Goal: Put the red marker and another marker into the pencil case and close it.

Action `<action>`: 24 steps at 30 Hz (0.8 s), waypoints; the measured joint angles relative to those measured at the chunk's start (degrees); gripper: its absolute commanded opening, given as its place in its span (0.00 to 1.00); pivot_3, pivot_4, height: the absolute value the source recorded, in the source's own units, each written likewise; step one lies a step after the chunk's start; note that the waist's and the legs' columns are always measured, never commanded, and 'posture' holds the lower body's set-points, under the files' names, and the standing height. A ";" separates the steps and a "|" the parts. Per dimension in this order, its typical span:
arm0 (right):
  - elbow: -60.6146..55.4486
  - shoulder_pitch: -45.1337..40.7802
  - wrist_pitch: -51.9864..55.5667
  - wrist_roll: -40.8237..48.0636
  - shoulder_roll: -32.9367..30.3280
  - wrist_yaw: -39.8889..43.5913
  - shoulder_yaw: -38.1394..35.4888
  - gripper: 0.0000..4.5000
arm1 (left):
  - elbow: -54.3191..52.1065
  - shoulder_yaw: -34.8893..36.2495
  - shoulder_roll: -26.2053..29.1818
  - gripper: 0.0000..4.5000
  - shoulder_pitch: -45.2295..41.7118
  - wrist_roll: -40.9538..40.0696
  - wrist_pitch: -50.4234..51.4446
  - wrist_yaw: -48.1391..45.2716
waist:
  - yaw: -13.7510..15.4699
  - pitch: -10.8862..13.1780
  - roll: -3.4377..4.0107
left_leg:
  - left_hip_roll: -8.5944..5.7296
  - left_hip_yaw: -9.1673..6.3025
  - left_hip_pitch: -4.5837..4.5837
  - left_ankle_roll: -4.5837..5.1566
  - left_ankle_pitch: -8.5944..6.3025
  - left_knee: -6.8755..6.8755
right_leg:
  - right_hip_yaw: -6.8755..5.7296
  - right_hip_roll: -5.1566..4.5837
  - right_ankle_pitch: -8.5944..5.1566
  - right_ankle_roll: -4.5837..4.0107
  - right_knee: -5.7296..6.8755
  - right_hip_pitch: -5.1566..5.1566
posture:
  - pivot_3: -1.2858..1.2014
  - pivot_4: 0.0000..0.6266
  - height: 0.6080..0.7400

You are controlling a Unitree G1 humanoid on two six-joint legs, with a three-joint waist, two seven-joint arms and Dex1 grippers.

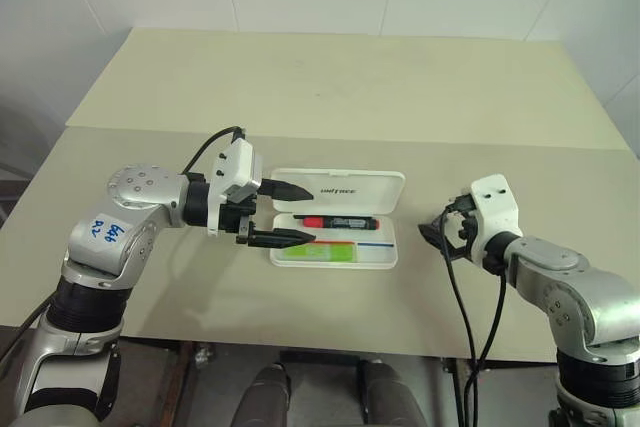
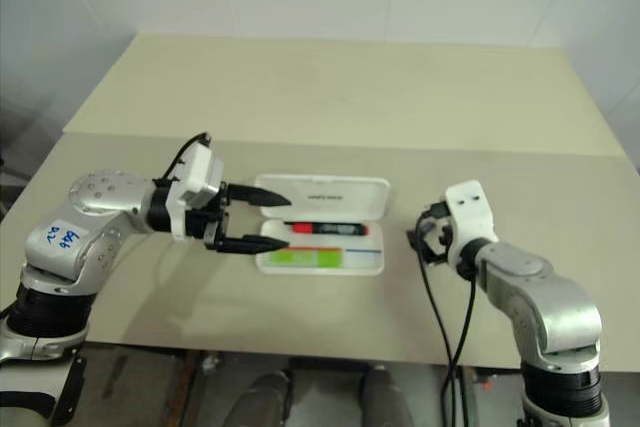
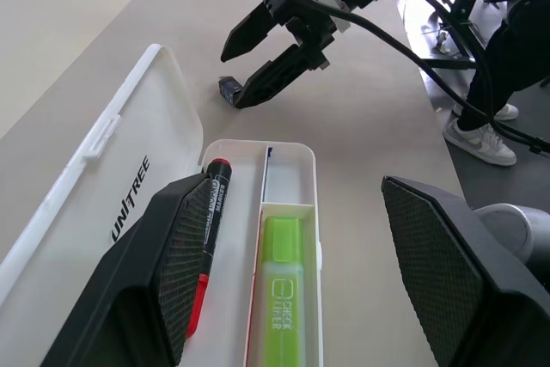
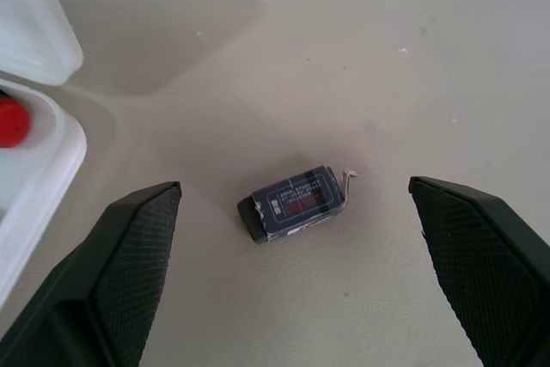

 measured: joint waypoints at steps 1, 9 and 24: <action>-0.86 -0.89 1.94 0.00 1.21 -0.67 -0.61 1.00 | 0.00 -0.01 -0.01 0.75 0.00 -0.02 0.00 -0.03 | -0.02 0.00 0.00 | 0.00 0.00 0.00 0.00 0.00 -0.01 | 0.00 0.00 0.00 0.00 0.01 -0.01 | 0.52 0.24 1.00; -3.02 -5.38 12.70 -1.67 8.41 -4.49 -3.16 1.00 | 0.04 -0.11 -0.03 0.75 0.00 -0.02 0.00 -0.06 | -0.01 0.00 0.01 | -0.01 0.00 -0.01 -0.01 0.01 -0.08 | 0.00 -0.01 0.00 -0.01 -0.02 -0.05 | 0.52 0.24 1.00; -3.54 -6.02 14.66 -8.64 16.63 -10.83 -3.64 0.70 | -0.21 -0.11 -0.03 0.76 0.02 -0.96 0.47 0.14 | -1.26 0.00 0.02 | -0.01 0.01 -0.03 -0.03 0.01 -0.14 | 0.02 -0.01 -0.01 -0.02 0.03 -0.16 | 0.52 0.24 1.00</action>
